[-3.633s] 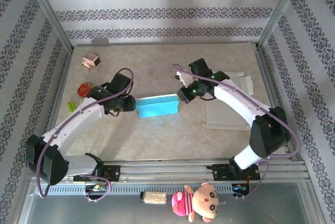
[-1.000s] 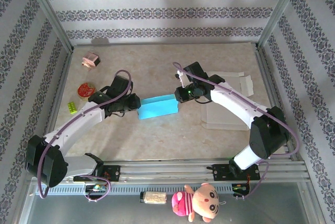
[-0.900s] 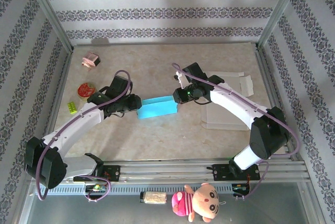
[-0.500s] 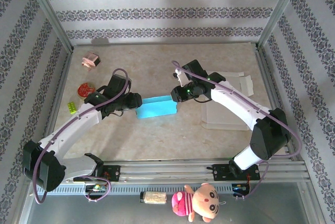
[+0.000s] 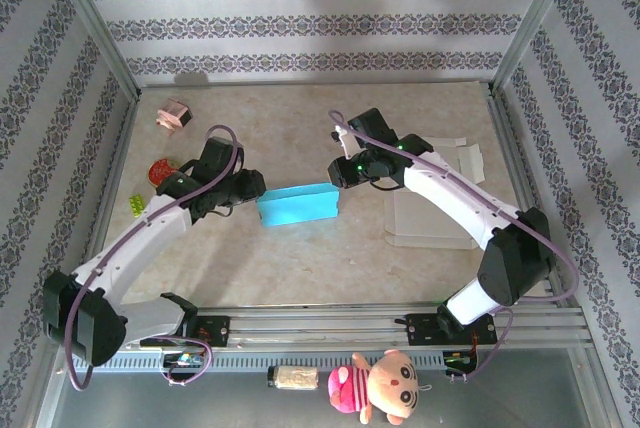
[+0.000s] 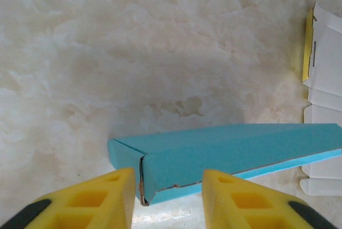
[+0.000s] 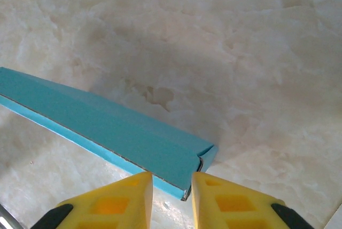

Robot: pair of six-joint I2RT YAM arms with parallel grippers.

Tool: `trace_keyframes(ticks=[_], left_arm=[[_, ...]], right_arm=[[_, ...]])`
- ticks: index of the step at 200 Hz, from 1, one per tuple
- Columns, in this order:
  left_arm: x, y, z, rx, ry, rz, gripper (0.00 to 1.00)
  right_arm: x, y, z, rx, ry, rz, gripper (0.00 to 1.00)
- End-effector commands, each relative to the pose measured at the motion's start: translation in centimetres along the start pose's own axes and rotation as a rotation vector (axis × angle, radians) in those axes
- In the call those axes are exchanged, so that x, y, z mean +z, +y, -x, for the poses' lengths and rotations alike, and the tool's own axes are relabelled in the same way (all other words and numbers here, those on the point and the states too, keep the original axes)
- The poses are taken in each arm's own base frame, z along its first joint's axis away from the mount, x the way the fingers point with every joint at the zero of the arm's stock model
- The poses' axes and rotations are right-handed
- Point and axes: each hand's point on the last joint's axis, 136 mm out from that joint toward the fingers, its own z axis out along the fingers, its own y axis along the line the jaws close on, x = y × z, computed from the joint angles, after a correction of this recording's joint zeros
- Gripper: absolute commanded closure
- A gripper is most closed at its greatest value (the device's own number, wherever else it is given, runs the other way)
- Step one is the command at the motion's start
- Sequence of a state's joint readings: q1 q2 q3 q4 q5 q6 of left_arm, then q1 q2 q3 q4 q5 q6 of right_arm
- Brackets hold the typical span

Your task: Fold the paper box

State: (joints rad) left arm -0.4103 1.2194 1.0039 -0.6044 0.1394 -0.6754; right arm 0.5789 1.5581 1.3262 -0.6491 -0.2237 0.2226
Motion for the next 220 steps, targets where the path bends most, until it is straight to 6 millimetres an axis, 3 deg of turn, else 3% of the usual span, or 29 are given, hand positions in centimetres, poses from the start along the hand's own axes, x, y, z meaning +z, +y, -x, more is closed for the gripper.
trace_keyframes(ticks=[1,33,97,117,143,168,193,220], left_arm=[[1.0,-0.2,-0.9,-0.018,0.052,-0.032,0.70],[1.7,1.3,-2.6,-0.034,0.091,-0.001,0.80],[3.0,5.3,-7.0,-0.067,0.149,0.074,0.79],[2.2,4.3,-5.7,-0.069,0.095,0.032,0.69],[0.0,1.8,-2.4,-0.034,-0.002,-0.035,0.62],[-1.5,0.5,-0.1,-0.045,-0.080,-0.065,0.55],[-1.6,0.0,1.0,-0.094,-0.133,-0.107,0.46],[-0.2,0.6,0.6,-0.162,-0.114,-0.135,0.36]], right_arm=[[1.0,-0.4,-1.1,-0.014,0.031,-0.017,0.77],[2.0,-0.9,-3.3,-0.030,0.084,-0.042,0.81],[3.7,-2.6,-8.1,-0.054,0.179,-0.126,0.82],[2.4,-1.5,-6.6,-0.039,0.134,-0.082,0.77],[-0.8,0.5,-2.8,-0.025,0.012,-0.003,0.69],[-2.7,1.0,0.3,0.045,-0.098,0.065,0.64],[-2.5,0.2,2.1,0.152,-0.146,0.098,0.59],[-0.6,-0.5,2.0,0.187,-0.108,0.082,0.54]])
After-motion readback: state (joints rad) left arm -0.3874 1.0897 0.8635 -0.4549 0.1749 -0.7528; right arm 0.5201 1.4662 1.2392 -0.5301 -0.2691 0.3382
